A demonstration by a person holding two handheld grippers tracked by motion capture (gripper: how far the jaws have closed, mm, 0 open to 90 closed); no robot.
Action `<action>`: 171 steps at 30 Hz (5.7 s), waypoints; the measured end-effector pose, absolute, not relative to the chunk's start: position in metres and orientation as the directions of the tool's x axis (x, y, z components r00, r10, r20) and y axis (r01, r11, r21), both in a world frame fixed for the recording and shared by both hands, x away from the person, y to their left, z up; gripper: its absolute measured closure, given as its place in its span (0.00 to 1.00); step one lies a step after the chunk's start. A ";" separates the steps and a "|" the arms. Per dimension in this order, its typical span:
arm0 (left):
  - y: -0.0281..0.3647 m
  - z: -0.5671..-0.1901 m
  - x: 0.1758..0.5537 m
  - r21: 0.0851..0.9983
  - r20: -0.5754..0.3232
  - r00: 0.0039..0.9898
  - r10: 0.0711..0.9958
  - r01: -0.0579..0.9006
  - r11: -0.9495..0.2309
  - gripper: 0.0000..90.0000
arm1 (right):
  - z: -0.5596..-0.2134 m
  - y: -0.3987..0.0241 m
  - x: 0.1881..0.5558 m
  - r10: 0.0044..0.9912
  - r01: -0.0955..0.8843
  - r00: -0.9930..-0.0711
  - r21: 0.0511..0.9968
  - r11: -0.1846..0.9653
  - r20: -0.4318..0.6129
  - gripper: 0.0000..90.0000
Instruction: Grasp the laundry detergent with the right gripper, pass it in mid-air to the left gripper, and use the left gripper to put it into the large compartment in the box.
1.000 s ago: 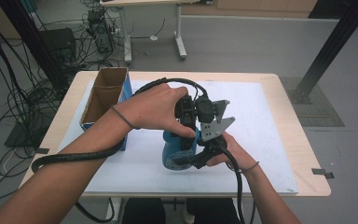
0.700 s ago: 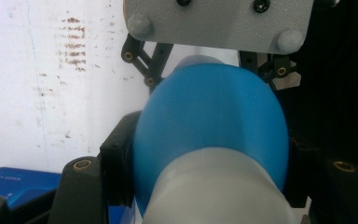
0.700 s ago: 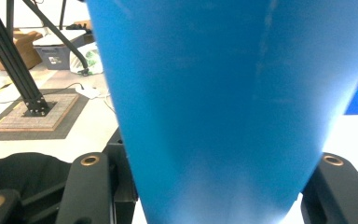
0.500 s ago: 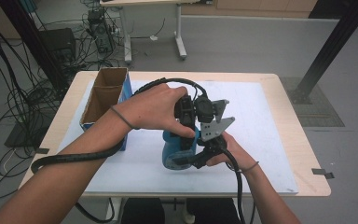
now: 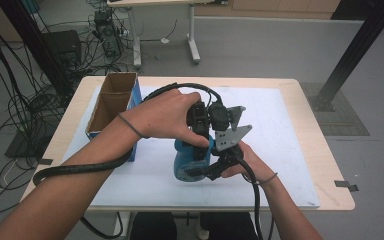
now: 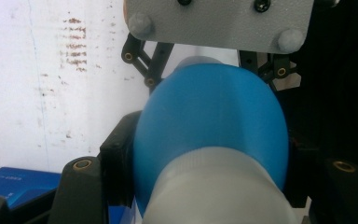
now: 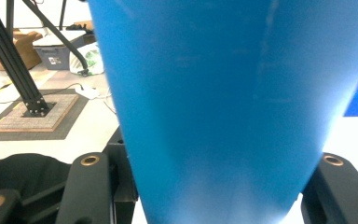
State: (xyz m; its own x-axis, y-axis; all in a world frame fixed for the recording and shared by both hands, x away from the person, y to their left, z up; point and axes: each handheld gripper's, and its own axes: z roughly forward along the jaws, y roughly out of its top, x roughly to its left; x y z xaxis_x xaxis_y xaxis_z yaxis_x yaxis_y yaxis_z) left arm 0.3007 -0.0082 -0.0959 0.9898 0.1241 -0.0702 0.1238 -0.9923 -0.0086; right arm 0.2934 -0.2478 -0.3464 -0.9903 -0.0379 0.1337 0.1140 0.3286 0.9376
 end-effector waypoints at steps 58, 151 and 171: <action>-0.008 -0.089 0.297 -0.003 -0.068 0.990 0.123 0.123 -0.992 0.42 | -0.345 -0.251 0.292 -0.047 0.107 -0.991 0.944 0.312 0.128 0.46; 0.011 0.048 0.310 0.048 -0.024 0.974 0.224 0.225 -0.973 0.42 | -0.358 -0.264 0.273 0.087 0.128 -0.990 0.970 0.209 0.112 0.01; 0.062 0.050 0.360 0.060 -0.022 0.844 0.537 0.537 -0.842 0.42 | -0.359 -0.270 0.269 0.106 0.125 -0.989 0.973 0.194 0.106 0.01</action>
